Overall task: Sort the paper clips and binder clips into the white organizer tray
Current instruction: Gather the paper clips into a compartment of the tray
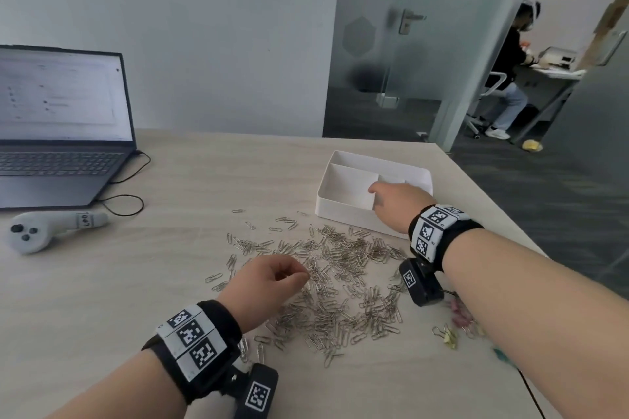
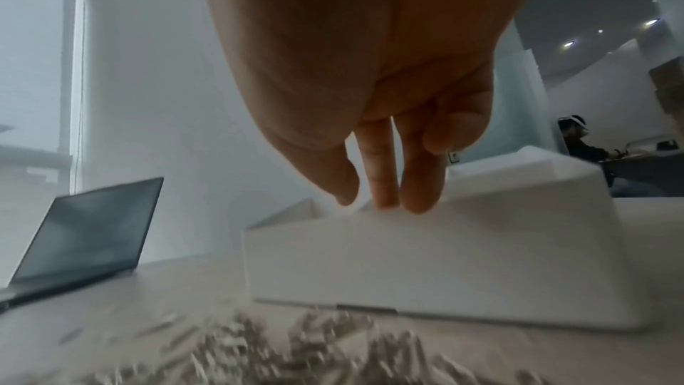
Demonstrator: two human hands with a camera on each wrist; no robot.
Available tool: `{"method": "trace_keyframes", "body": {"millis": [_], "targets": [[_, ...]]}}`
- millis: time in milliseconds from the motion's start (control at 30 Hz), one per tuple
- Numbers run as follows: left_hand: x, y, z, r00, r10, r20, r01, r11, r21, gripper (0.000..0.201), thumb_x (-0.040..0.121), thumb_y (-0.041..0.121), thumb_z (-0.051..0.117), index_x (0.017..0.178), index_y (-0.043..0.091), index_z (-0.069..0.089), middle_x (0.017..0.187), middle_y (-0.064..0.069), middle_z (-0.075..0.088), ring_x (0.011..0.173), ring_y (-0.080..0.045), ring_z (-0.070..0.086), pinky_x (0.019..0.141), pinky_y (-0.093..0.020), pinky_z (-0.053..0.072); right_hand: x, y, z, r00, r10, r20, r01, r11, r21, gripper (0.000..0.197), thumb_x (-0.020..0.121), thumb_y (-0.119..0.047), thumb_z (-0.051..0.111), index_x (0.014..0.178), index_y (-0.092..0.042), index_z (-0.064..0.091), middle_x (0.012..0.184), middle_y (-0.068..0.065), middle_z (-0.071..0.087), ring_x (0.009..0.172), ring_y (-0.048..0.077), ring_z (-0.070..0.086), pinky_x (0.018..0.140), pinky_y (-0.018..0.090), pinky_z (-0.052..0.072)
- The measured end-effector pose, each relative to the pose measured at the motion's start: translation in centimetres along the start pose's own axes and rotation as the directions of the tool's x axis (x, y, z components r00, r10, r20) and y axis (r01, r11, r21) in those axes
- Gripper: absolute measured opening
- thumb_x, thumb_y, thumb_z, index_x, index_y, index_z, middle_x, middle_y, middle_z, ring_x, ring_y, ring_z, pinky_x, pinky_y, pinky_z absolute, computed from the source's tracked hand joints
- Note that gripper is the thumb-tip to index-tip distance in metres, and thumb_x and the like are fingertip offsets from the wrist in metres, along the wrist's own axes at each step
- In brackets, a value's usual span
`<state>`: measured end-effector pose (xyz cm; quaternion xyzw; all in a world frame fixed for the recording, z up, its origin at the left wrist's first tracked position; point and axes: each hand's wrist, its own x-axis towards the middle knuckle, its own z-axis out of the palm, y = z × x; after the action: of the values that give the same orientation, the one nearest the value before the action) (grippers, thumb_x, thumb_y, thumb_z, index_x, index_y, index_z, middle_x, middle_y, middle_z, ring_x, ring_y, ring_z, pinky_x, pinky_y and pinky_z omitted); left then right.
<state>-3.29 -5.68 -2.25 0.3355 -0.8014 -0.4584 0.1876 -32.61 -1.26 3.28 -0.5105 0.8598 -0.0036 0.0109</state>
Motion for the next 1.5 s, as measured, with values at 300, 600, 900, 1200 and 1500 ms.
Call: {"method": "trace_keyframes", "body": {"millis": [300, 600, 900, 1200, 1500], "targets": [[0.5, -2.0, -1.6, 0.999, -0.025, -0.049, 0.047, 0.840, 0.540, 0.049, 0.081, 0.068, 0.054, 0.125, 0.047, 0.056, 0.150, 0.015, 0.040, 0.138, -0.014, 0.038, 0.115, -0.049, 0.031, -7.1, -1.5, -0.6, 0.966, 0.077, 0.248, -0.244, 0.592, 0.768, 0.015, 0.092, -0.037, 0.059, 0.100, -0.025, 0.064, 0.098, 0.005, 0.063, 0.068, 0.019, 0.057, 0.052, 0.026, 0.040], [-1.1, -3.5, -0.4, 0.976, -0.169, -0.140, 0.217, 0.833, 0.509, 0.075, 0.084, 0.072, 0.046, 0.150, 0.044, 0.024, 0.166, 0.007, 0.007, 0.153, -0.019, 0.000, 0.122, -0.051, 0.004, -12.8, -3.7, 6.6, 0.892, 0.452, -0.014, -0.103, 0.232, 0.967, 0.021, 0.088, -0.045, 0.057, 0.107, -0.036, 0.062, 0.121, -0.007, 0.060, 0.110, 0.013, 0.056, 0.098, 0.043, 0.047], [-1.1, -3.9, 0.5, 0.973, -0.143, -0.182, 0.213, 0.861, 0.462, 0.067, 0.090, 0.063, 0.047, 0.151, 0.042, 0.028, 0.165, 0.007, 0.015, 0.153, -0.016, 0.005, 0.122, -0.049, 0.004, -14.1, -2.5, 7.8, 0.881, 0.470, -0.046, -0.103, 0.285, 0.953, 0.023, 0.088, -0.035, 0.055, 0.110, -0.034, 0.059, 0.113, -0.023, 0.047, 0.109, 0.021, 0.058, 0.097, 0.048, 0.049], [0.0, -3.2, 2.5, 0.978, -0.092, -0.187, 0.172, 0.865, 0.471, 0.066, 0.089, 0.062, 0.044, 0.150, 0.040, 0.032, 0.163, 0.010, 0.019, 0.152, -0.013, 0.008, 0.124, -0.044, 0.004, -13.7, 0.1, 8.2, 0.864, 0.504, -0.008, -0.190, 0.339, 0.922, 0.030, 0.092, -0.037, 0.054, 0.122, -0.033, 0.054, 0.130, -0.008, 0.049, 0.115, 0.015, 0.050, 0.102, 0.042, 0.043], [-0.2, -3.1, 2.8, 0.979, -0.051, -0.197, 0.132, 0.896, 0.425, 0.060, 0.091, 0.056, 0.044, 0.148, 0.038, 0.037, 0.162, 0.011, 0.023, 0.151, -0.011, 0.011, 0.124, -0.042, 0.005, -13.4, -2.9, 8.4, 0.966, 0.254, -0.038, -0.110, 0.542, 0.833, 0.039, 0.085, -0.038, 0.053, 0.124, -0.036, 0.053, 0.138, -0.018, 0.043, 0.133, 0.011, 0.038, 0.113, 0.041, 0.034]]}}
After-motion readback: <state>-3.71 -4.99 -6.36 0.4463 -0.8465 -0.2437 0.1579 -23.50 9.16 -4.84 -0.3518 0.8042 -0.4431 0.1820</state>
